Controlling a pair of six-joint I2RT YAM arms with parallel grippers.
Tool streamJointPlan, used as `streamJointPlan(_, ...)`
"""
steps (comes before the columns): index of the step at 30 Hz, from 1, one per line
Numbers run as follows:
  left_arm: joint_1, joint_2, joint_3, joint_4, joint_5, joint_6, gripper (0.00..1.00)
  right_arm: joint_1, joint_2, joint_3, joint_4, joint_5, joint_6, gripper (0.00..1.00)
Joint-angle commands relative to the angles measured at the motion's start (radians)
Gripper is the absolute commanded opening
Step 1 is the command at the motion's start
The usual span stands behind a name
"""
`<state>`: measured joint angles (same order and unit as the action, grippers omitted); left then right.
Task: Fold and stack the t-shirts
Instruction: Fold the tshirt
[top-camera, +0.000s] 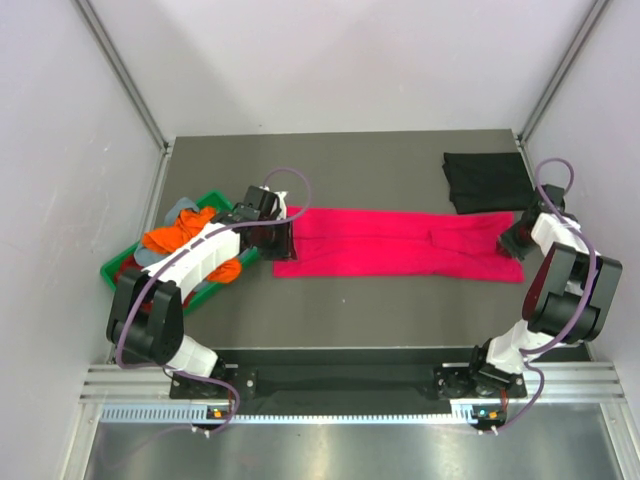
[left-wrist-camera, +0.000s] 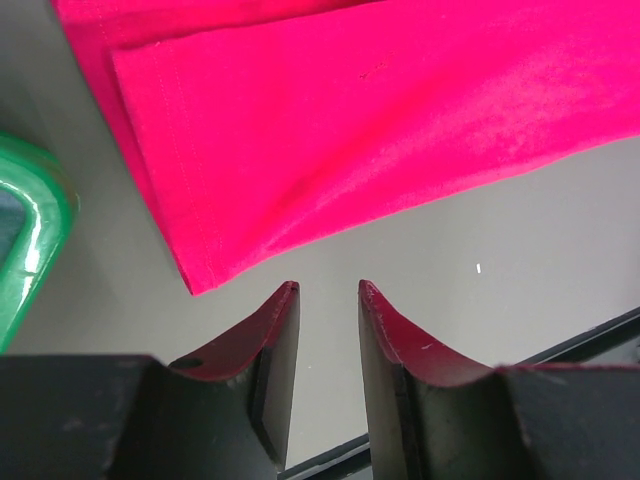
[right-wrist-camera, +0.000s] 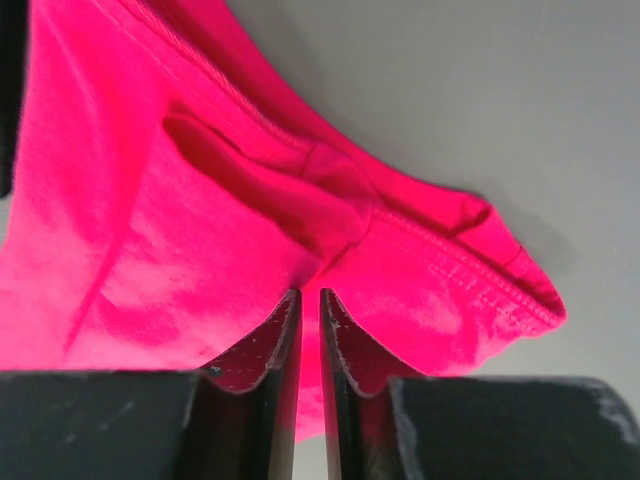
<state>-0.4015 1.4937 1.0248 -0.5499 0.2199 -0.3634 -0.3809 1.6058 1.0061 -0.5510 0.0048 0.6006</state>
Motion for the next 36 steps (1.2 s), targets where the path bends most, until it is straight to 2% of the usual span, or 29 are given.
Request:
streamJointPlan(1,0.006,-0.018,0.009,0.033,0.006,0.018,0.35,-0.012,-0.001,0.008,0.065,0.026,0.011,0.14)
streamJointPlan(9,0.007,-0.019,-0.003,0.045,0.009,0.011,0.35,-0.012,0.025,0.012,0.089,0.008,0.011,0.16)
streamJointPlan(23,0.012,-0.004,-0.003,0.048,0.007,0.011,0.34,0.005,0.062,0.002,0.111,0.007,0.004,0.27)
streamJointPlan(25,0.012,-0.006,-0.006,0.047,0.004,0.011,0.34,0.005,0.066,-0.003,0.121,0.009,0.005,0.24)
streamJointPlan(30,0.013,-0.015,-0.006,0.045,-0.001,0.012,0.34,0.014,0.056,0.014,0.109,0.009,-0.007,0.0)
streamJointPlan(36,0.013,-0.018,-0.012,0.057,0.006,0.006,0.33,0.033,-0.029,0.048,0.03,0.064,-0.027,0.0)
